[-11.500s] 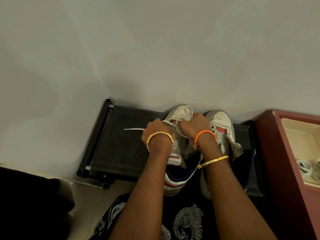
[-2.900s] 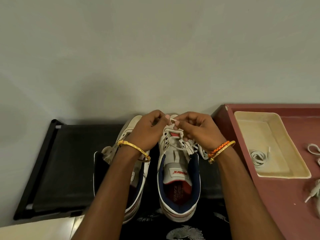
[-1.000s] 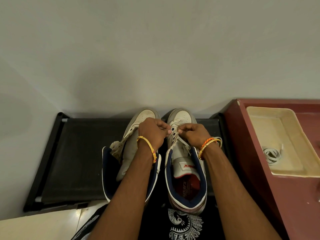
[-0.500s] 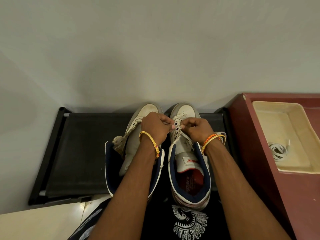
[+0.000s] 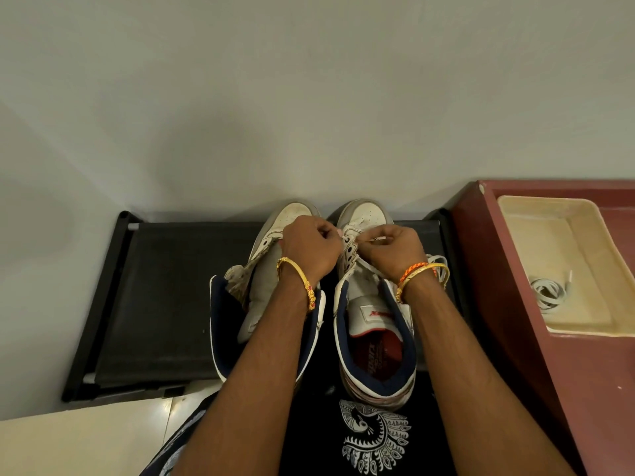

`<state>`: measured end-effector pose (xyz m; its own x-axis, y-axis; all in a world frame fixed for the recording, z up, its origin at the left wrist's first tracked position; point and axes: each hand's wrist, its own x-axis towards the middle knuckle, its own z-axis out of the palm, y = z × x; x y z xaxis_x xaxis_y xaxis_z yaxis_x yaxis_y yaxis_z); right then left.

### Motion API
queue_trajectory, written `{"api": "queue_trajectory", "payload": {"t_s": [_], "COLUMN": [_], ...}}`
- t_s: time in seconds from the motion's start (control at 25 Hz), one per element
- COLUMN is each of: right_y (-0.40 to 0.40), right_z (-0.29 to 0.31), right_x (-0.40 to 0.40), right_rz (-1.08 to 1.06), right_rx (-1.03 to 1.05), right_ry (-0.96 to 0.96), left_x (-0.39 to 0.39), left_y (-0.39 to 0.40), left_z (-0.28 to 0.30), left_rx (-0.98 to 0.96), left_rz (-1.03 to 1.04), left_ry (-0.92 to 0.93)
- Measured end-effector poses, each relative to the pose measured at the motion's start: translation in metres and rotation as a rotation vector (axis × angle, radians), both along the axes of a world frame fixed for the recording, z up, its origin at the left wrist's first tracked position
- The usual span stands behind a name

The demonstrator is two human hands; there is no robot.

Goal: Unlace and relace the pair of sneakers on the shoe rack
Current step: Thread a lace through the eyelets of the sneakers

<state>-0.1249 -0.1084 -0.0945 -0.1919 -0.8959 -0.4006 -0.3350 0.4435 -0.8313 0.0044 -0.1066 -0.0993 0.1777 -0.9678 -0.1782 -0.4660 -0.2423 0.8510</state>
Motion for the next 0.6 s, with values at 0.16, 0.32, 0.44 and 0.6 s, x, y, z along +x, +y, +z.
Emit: {"api": "queue_trajectory", "payload": {"t_s": [0.16, 0.32, 0.44, 0.6], "right_y": [0.011, 0.048, 0.051, 0.048], "right_z": [0.027, 0.033, 0.035, 0.036], "right_x": [-0.012, 0.001, 0.003, 0.0], "right_rz": [0.193, 0.162, 0.071, 0.059], "right_rx": [0.147, 0.073, 0.055, 0.113], "right_ry": [0.208, 0.504, 0.477, 0.429], "left_x": [0.02, 0.046, 0.066, 0.075], "left_y": [-0.008, -0.009, -0.001, 0.007], "left_z": [0.013, 0.033, 0.051, 0.063], "left_rx": [-0.087, -0.207, -0.275, -0.417], "left_rz": [0.243, 0.473, 0.703, 0.868], "left_ry": [0.148, 0.289, 0.612, 0.697]}}
